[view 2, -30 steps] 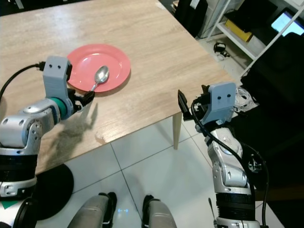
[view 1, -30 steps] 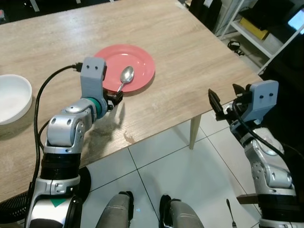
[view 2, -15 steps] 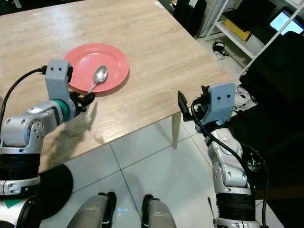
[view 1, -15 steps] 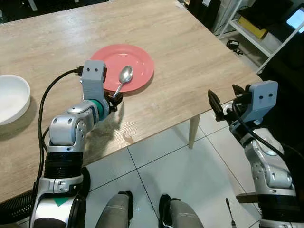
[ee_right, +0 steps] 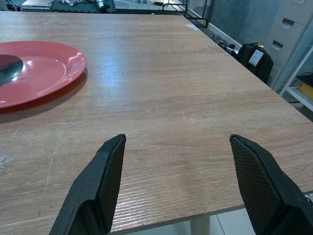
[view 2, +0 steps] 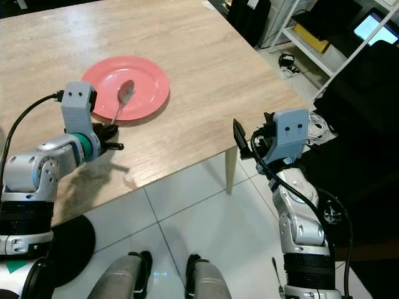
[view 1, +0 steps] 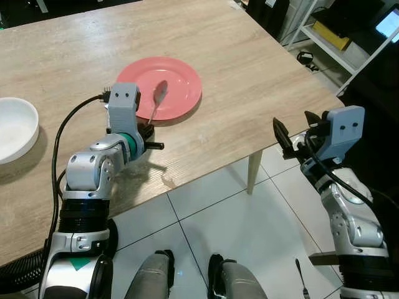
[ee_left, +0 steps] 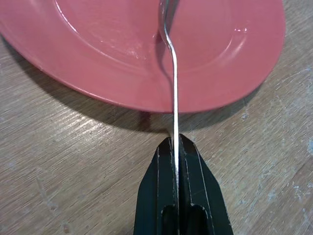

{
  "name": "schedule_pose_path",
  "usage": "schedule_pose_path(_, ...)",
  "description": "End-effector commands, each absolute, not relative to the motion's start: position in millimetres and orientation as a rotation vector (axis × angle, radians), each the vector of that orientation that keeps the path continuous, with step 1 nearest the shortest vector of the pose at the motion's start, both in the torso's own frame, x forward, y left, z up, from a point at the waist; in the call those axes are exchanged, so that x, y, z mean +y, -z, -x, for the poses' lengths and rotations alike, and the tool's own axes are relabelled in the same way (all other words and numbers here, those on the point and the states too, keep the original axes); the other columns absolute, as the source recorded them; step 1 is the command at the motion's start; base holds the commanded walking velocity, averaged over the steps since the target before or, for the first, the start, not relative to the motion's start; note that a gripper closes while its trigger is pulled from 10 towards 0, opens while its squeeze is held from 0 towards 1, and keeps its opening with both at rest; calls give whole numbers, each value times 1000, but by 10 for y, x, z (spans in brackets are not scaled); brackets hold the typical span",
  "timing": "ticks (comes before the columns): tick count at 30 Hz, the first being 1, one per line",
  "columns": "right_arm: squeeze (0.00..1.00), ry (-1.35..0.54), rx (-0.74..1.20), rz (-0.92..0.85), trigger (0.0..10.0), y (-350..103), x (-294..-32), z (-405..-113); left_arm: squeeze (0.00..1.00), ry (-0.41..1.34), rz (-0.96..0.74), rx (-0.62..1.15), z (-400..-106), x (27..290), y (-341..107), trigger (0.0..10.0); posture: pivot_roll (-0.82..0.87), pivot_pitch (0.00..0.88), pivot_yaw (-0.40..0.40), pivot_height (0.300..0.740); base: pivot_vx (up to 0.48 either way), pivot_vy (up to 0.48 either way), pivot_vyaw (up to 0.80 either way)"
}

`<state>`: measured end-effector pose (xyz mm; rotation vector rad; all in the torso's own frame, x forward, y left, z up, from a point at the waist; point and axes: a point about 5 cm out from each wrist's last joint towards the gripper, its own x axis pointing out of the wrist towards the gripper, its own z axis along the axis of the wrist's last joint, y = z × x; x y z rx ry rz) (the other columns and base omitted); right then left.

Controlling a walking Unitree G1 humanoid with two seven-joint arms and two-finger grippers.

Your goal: Setting the table

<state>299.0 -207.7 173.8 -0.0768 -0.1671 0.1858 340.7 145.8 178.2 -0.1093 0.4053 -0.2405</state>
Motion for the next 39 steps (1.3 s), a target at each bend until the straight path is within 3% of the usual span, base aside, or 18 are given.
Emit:
schedule_pose_path(1,0,-175,-154,71,10000,-1721,-2114,-2973,0,245,113,409,-3422,1442,-1774,0,155,141,24,740,0,0,0)
schedule_pose_path(4,0,-174,-156,69,10000,-1725,-2111,-2975,0,220,0,279,-3446,1447,-1901,0,160,141,25,740,0,0,0)
schedule_pose_path(8,0,-173,-157,68,10000,-1727,-2109,-2977,0,216,-17,239,-3448,1438,-1948,0,160,141,25,740,0,0,0)
schedule_pose_path(9,0,-172,-159,66,10000,-1728,-2106,-2978,0,210,-55,176,-3452,1429,-2016,4510,161,140,26,740,0,0,0)
schedule_pose_path(10,0,-170,-161,62,10000,-1729,-2103,-2979,0,202,-60,136,-3452,1422,-2071,10000,161,140,26,740,0,0,0)
schedule_pose_path(23,0,-159,-166,46,10000,-1735,-2096,-2988,0,143,-125,-16,-3414,1422,-2226,9843,164,141,20,740,0,0,0)
schedule_pose_path(24,0,-159,-167,46,10000,-1737,-2097,-2990,0,142,-107,-7,-3415,1427,-2203,0,161,140,20,740,0,0,0)
schedule_pose_path(30,0,-158,-167,47,10000,-1738,-2103,-2991,0,150,-90,-15,-3409,1424,-2183,0,159,136,17,740,0,0,0)
schedule_pose_path(35,0,-149,-173,40,10000,-1748,-2104,-2994,0,144,-236,-102,-3398,1420,-2225,0,158,134,17,740,0,0,0)
schedule_pose_path(36,0,-138,-178,32,10000,-1752,-2103,-2993,0,154,-281,-134,-3390,1408,-2238,10000,156,132,15,740,0,0,0)
schedule_pose_path(39,0,-109,-199,7,10000,-1781,-2101,-2987,0,184,-311,-250,-3331,1385,-2351,10000,152,130,11,740,0,0,0)
